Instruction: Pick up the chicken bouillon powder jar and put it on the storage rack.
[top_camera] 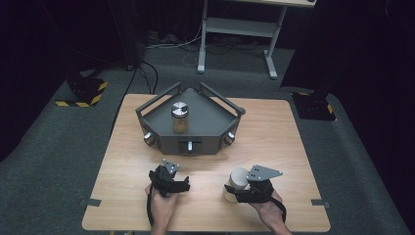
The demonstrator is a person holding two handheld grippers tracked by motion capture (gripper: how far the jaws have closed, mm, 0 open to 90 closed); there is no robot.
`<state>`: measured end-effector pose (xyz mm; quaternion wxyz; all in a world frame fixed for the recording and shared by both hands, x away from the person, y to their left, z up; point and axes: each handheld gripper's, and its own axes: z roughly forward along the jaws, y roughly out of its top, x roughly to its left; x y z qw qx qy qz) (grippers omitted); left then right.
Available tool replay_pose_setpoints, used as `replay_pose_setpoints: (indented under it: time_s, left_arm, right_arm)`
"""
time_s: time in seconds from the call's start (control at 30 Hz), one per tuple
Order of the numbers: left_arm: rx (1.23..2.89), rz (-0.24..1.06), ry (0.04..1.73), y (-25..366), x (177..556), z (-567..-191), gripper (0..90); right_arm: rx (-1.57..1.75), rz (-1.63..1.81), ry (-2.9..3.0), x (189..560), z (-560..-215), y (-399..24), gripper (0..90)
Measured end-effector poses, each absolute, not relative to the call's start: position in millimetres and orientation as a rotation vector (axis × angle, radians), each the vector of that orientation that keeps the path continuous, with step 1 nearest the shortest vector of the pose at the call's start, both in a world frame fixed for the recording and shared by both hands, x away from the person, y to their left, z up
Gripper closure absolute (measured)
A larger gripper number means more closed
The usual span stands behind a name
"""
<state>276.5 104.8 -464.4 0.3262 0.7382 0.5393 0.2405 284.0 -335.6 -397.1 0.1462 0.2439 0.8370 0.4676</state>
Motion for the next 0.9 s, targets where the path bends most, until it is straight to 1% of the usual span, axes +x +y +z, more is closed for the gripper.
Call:
replay_pose_setpoints:
  time_s: [0.2, 0.47, 0.5, 0.57, 0.6, 0.9]
  left_arm:
    - [1.933, 0.631, 1.411, 104.9, 276.3, -464.8, 2.5]
    - [1.935, 0.631, 1.412, 104.8, 276.5, -464.5, 2.6]
    - [1.935, 0.631, 1.412, 104.8, 276.4, -464.5, 2.6]
    - [1.934, 0.631, 1.412, 104.8, 276.4, -464.5, 2.6]
    - [1.934, 0.631, 1.412, 104.8, 276.4, -464.5, 2.6]
    - [1.935, 0.631, 1.412, 104.8, 276.4, -464.5, 2.6]
  right_arm:
    - [0.684, 1.353, 2.405, 292.7, -382.8, -335.7, 34.8]
    - [0.663, 1.374, 2.371, 310.2, -351.7, -334.3, 34.9]
    - [0.663, 1.374, 2.371, 310.2, -351.7, -334.3, 34.9]
    - [0.658, 1.385, 2.365, 317.8, -339.3, -333.3, 34.9]
    - [0.658, 1.385, 2.365, 317.8, -339.3, -333.3, 34.9]
    - [0.661, 1.403, 2.342, 340.1, -305.0, -324.0, 35.0]
